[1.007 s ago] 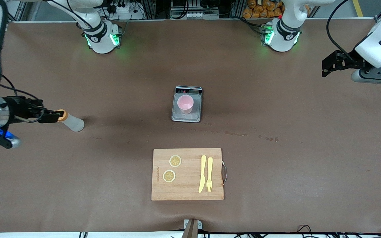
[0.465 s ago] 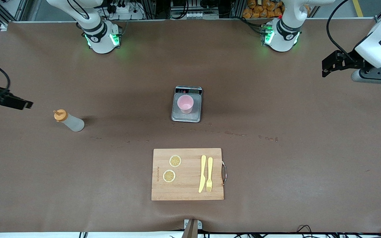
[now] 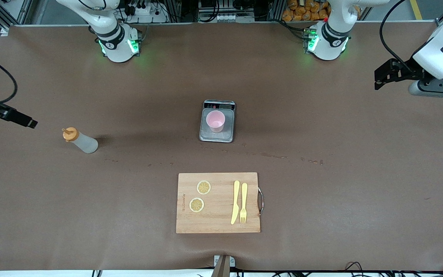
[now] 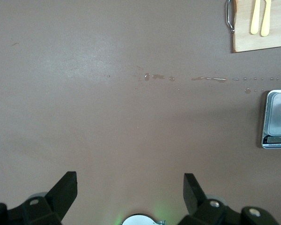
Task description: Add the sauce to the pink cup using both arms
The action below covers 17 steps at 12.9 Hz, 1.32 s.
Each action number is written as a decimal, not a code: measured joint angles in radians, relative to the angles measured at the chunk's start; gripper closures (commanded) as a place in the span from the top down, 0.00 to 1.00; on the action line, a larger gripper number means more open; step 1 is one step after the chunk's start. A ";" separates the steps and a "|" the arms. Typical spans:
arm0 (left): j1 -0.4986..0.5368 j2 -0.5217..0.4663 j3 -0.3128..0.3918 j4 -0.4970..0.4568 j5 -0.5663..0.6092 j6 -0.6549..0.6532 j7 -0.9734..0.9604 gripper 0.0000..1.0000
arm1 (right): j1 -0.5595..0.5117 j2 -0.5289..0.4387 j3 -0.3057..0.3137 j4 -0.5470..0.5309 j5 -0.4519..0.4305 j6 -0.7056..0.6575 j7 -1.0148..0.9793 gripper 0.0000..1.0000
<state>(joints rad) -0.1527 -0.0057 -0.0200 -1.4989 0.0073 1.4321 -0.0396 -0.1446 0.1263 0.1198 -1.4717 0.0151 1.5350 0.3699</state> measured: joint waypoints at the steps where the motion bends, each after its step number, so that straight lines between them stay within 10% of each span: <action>1: 0.000 0.000 0.000 0.000 0.000 0.000 0.000 1.00 | 0.000 -0.009 0.006 -0.023 -0.002 0.018 0.000 1.00; 17: 0.001 0.000 0.001 0.000 0.000 0.000 -0.001 1.00 | 0.071 -0.078 -0.105 -0.083 -0.004 0.030 -0.097 1.00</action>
<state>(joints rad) -0.1520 -0.0057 -0.0187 -1.4989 0.0073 1.4321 -0.0406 -0.0741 0.0482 0.0150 -1.5547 0.0114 1.5646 0.2728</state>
